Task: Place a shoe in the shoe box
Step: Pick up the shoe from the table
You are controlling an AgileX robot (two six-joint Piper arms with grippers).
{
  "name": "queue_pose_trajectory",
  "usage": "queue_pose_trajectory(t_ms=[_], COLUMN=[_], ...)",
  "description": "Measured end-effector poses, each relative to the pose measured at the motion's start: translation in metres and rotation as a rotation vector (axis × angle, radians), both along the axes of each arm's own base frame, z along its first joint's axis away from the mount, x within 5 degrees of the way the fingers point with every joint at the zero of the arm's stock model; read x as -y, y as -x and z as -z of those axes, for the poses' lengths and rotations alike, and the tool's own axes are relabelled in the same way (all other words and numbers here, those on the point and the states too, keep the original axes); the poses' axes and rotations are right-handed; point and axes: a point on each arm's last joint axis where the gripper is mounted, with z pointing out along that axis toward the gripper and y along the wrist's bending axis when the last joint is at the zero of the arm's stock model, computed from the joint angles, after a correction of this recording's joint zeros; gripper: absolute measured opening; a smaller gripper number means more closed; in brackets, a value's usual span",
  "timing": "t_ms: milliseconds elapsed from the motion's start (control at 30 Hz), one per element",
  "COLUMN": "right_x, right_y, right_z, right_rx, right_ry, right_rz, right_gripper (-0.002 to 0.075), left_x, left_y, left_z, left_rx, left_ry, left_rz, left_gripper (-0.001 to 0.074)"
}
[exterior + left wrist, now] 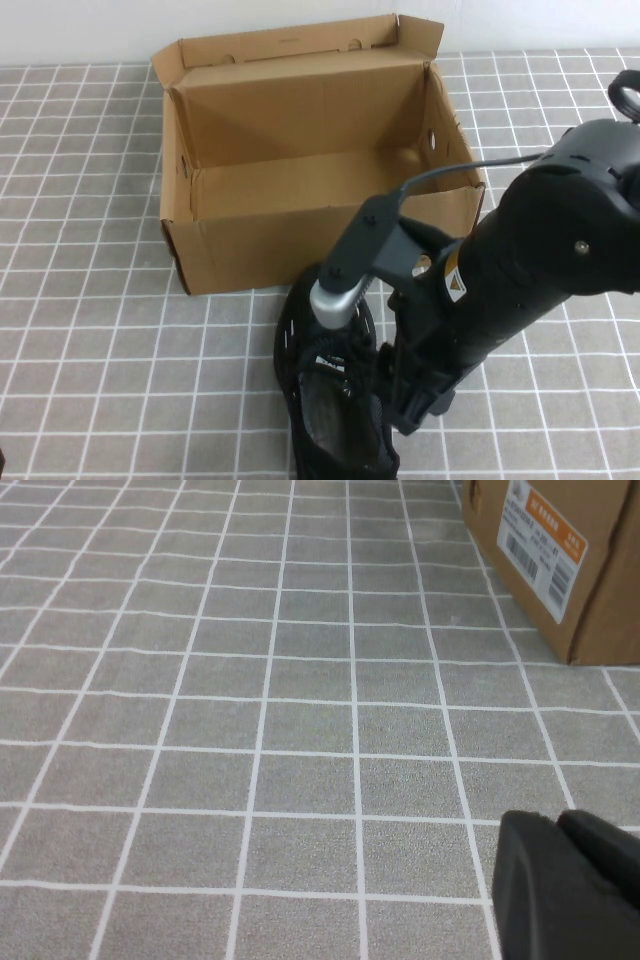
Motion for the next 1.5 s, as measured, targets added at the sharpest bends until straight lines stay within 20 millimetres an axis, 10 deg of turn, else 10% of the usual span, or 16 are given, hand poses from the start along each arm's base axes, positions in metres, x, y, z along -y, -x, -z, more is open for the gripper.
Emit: queue_pose_trajectory(t_ms=[267,1500], right_x=[-0.003,-0.046], right_y=[-0.003,-0.037], right_z=[-0.002,0.065], right_rx=[0.081,0.267], right_ry=[-0.005,0.089], right_rz=[-0.109,-0.227], right_gripper=[0.0534,0.0526], left_x=[0.000,0.000], left_y=[0.000,0.000], left_z=[0.000,0.000], left_rx=[0.000,-0.002], left_ry=[0.000,0.000], left_rz=[0.000,0.000], left_gripper=[-0.0002,-0.0002])
